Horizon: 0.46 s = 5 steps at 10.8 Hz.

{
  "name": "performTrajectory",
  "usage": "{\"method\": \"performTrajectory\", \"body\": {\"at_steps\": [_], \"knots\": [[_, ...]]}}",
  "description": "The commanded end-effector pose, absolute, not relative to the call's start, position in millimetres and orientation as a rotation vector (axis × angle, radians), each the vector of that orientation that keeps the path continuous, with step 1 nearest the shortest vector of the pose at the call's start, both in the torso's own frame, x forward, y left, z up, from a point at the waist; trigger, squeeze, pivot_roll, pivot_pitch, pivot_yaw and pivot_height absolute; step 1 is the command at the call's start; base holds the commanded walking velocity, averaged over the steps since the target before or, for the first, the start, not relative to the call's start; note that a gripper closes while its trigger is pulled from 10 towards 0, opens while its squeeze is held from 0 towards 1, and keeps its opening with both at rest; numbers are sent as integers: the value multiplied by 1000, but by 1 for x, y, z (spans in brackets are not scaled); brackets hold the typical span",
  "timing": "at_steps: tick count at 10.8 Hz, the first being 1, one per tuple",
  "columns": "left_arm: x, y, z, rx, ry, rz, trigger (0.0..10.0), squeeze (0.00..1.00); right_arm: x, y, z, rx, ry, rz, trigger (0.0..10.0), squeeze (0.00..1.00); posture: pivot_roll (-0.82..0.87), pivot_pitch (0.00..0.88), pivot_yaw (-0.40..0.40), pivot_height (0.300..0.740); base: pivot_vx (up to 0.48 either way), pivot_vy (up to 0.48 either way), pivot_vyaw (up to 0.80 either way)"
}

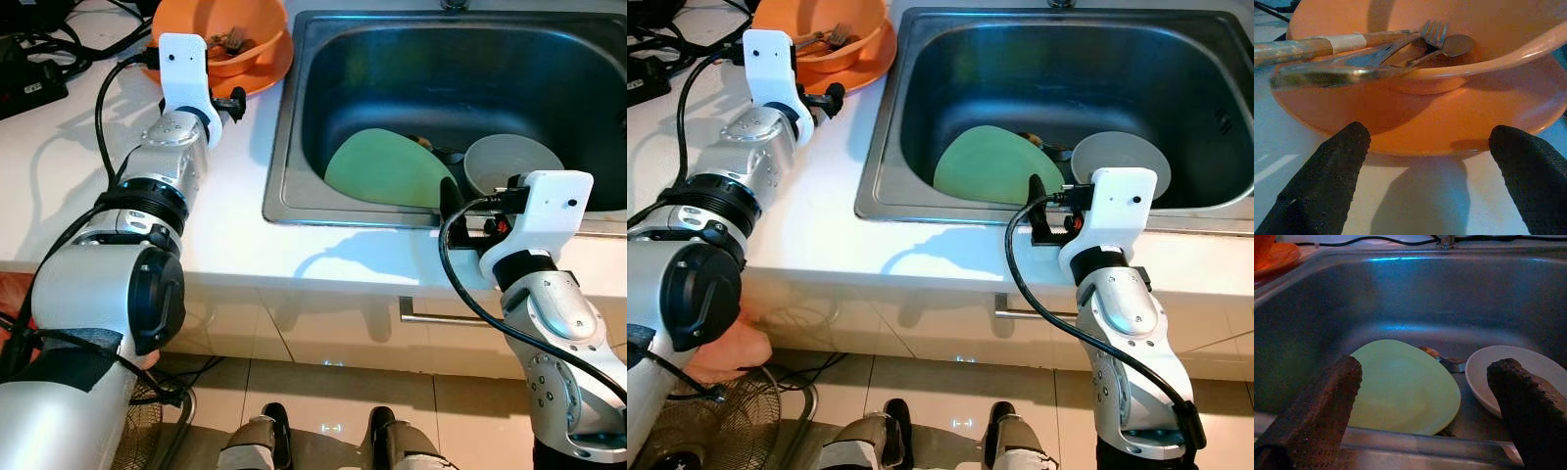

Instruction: Kitchen organization

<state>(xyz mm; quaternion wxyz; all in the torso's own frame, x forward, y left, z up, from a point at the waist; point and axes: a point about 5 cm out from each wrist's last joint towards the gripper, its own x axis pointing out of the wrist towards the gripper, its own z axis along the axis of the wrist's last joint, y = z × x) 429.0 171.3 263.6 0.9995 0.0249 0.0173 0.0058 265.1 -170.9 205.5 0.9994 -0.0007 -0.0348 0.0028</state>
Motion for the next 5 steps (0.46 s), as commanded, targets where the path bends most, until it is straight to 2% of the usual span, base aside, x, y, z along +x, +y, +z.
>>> {"method": "performTrajectory", "body": {"at_steps": [1, 5], "knots": [[427, 176, 247, 91, 131, 12, 10000, 0, 264, -175, 165, 20, 146, -23, 10000, 0, -142, 287, 106, 740, 0, 0, 0], [425, 182, 240, 86, 174, -9, 10000, 0, 266, -174, 164, 24, 143, -25, 10000, 0, -124, 282, 110, 740, 0, 0, 0]]}}
